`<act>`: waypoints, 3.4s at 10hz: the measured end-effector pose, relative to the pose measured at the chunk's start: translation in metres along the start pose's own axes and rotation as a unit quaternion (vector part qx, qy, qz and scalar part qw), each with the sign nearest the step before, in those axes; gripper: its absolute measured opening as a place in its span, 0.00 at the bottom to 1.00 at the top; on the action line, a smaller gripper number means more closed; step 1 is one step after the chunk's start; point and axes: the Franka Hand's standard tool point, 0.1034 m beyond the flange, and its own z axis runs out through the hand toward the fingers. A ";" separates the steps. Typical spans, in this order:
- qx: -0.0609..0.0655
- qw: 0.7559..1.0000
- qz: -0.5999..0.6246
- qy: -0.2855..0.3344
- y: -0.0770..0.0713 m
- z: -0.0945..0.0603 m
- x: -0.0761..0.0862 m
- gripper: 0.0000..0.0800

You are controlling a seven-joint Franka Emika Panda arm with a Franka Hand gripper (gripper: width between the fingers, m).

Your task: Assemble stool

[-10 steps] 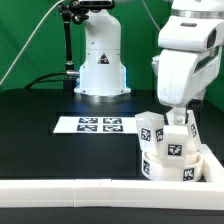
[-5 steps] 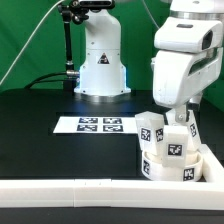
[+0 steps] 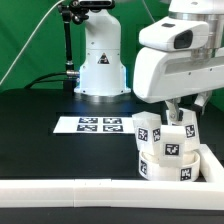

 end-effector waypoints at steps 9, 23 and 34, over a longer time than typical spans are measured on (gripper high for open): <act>0.028 0.915 0.403 0.007 -0.005 0.001 0.003 0.42; 0.098 0.587 0.803 0.007 -0.002 0.002 0.009 0.42; 0.061 0.856 0.510 0.057 -0.019 -0.017 0.019 0.81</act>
Offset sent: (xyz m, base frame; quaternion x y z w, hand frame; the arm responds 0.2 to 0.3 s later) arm -0.0072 0.0087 -0.0080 0.0108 0.0175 0.2350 0.9718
